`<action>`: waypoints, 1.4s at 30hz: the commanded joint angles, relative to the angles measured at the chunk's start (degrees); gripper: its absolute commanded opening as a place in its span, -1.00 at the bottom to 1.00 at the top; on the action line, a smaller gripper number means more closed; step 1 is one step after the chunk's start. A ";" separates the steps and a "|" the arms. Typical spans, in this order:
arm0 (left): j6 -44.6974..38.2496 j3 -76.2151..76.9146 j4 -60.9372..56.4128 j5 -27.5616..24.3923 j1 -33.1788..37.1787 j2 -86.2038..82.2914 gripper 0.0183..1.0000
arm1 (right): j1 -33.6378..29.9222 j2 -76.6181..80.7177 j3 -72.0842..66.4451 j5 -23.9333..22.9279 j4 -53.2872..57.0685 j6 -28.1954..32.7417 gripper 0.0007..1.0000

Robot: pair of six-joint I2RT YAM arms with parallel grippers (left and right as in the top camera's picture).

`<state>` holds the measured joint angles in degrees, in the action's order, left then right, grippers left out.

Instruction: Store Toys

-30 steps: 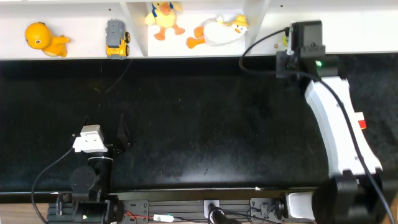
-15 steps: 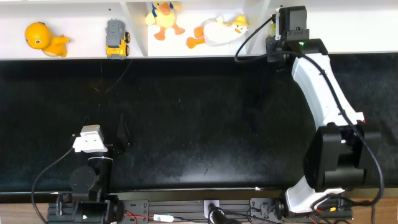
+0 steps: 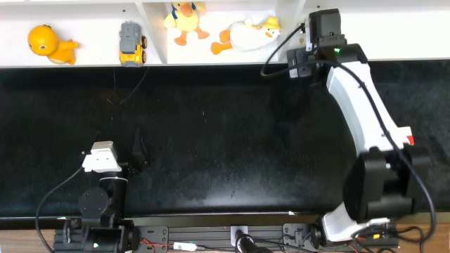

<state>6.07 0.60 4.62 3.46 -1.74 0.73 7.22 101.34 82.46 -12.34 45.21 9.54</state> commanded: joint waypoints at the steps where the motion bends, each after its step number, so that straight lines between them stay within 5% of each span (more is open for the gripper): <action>1: 0.87 -0.13 0.02 -0.20 0.50 -0.57 1.00 | 1.49 -12.48 -5.07 0.28 7.56 -1.55 0.99; 14: 0.87 -0.13 0.02 -0.20 0.50 -0.57 1.00 | 1.01 -40.68 -22.03 0.50 20.59 -3.56 0.99; 33: 0.87 -0.13 0.02 -0.20 0.50 -0.57 1.00 | 1.01 -42.10 -22.03 1.29 19.74 -3.48 0.99; 36: 0.87 -0.13 0.02 -0.20 0.50 -0.57 0.99 | 0.85 -42.10 -22.03 -2.08 19.37 -3.67 1.00; 40: 0.87 -0.13 0.02 -0.20 0.50 -0.57 1.00 | -2.62 -42.14 -22.14 -2.78 20.15 -4.04 0.99; 42: 0.87 -0.13 0.02 -0.20 0.50 -0.57 0.99 | -10.84 -41.05 -22.47 -2.27 18.21 2.34 1.00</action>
<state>6.07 0.60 4.64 3.44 -1.74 0.73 3.90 59.57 60.20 -13.61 65.30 6.57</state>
